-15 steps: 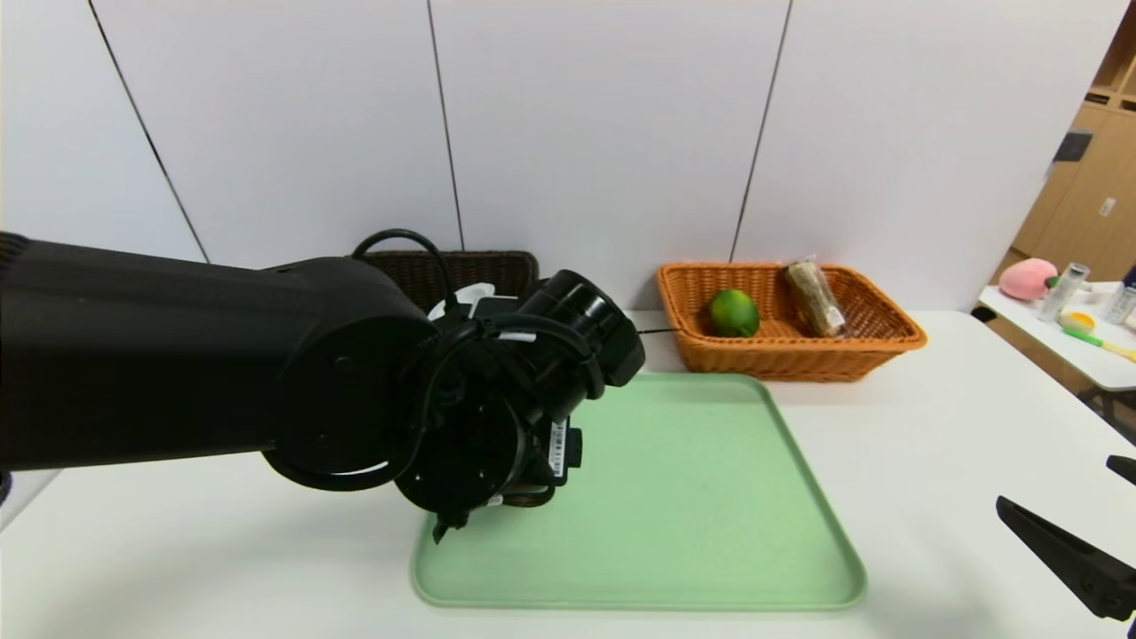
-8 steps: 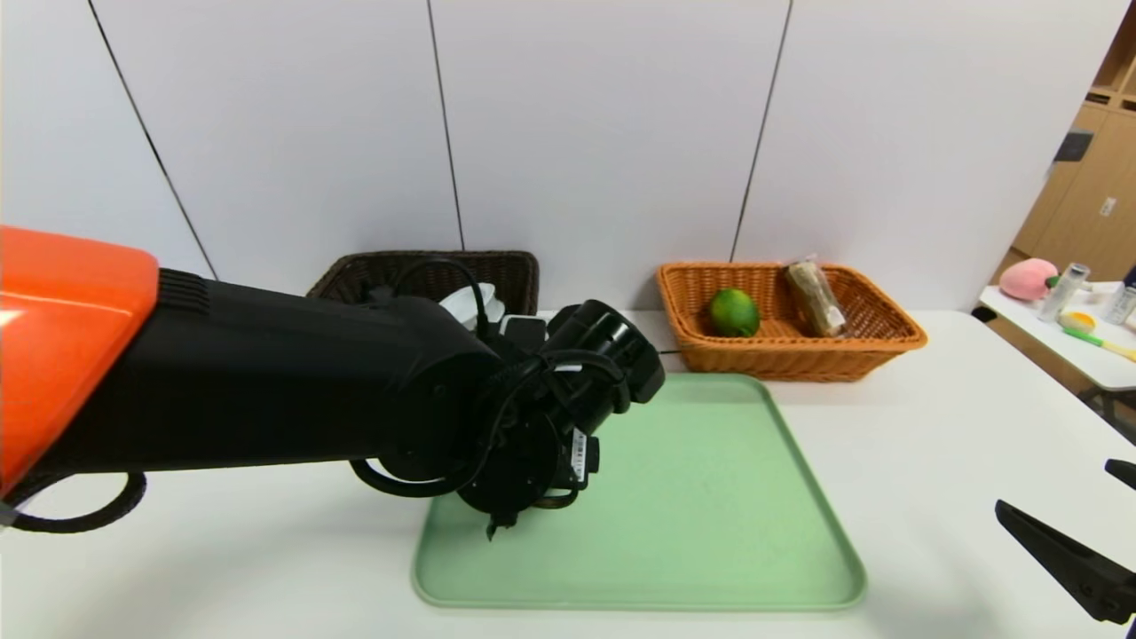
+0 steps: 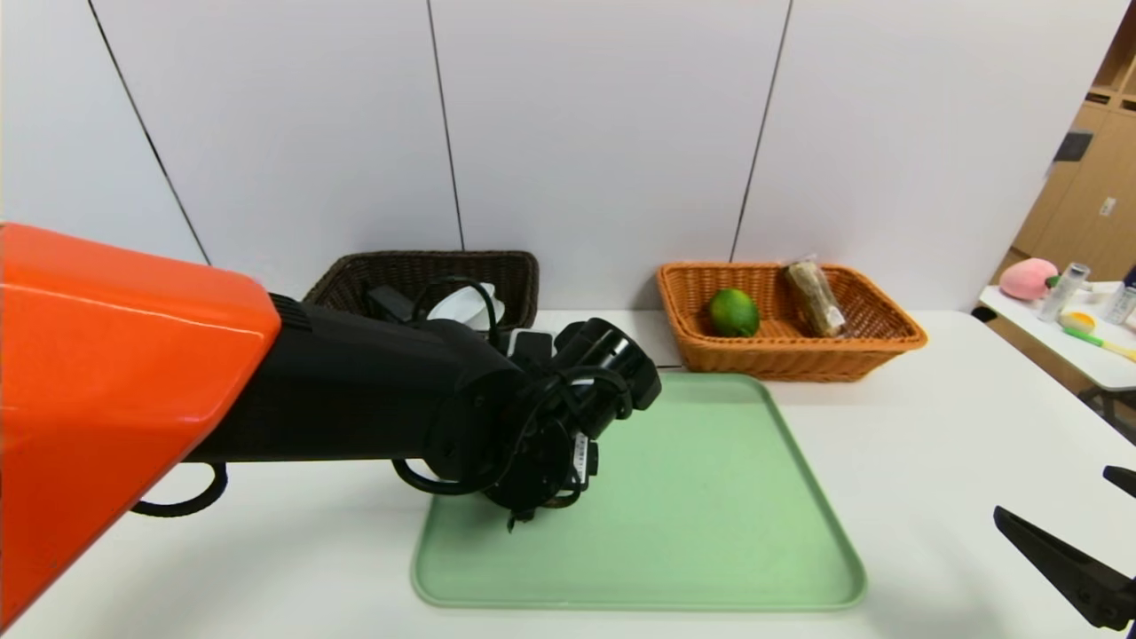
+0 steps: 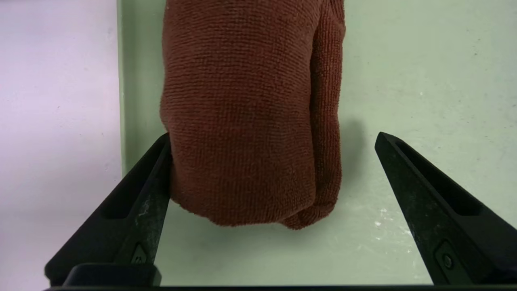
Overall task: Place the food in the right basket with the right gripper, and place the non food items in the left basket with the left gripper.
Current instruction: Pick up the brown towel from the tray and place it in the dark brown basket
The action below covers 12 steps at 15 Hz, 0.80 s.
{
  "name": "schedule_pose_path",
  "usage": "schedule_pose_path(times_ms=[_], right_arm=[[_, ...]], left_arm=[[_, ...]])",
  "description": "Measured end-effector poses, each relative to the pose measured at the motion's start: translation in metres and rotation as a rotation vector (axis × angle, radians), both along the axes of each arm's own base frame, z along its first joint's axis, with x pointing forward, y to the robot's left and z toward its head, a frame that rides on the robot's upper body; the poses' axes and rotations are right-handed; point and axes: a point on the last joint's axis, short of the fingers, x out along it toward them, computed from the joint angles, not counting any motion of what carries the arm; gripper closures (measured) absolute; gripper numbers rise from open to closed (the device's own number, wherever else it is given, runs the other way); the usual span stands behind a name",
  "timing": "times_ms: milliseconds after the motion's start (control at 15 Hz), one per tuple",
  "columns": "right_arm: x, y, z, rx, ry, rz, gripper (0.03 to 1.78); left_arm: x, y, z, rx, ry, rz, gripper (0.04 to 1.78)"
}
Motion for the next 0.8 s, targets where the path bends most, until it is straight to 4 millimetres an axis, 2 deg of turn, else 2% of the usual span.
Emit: schedule_pose_path(times_ms=[333, 533, 800], right_arm=[[-0.0003, 0.0000, -0.0001, 0.002, -0.002, -0.001, 0.10], [-0.0002, 0.0000, 0.0004, 0.002, -0.004, 0.000, 0.10], [-0.0005, -0.0001, 0.0007, 0.001, -0.007, -0.001, 0.10]], left_arm=[[0.0048, 0.0017, -0.0023, -0.013, -0.010, 0.016, 0.16], [0.0059, 0.0015, -0.0007, -0.023, -0.022, 0.015, 0.66], [0.0046, 0.0027, 0.0021, -0.028, -0.026, 0.014, 1.07]])
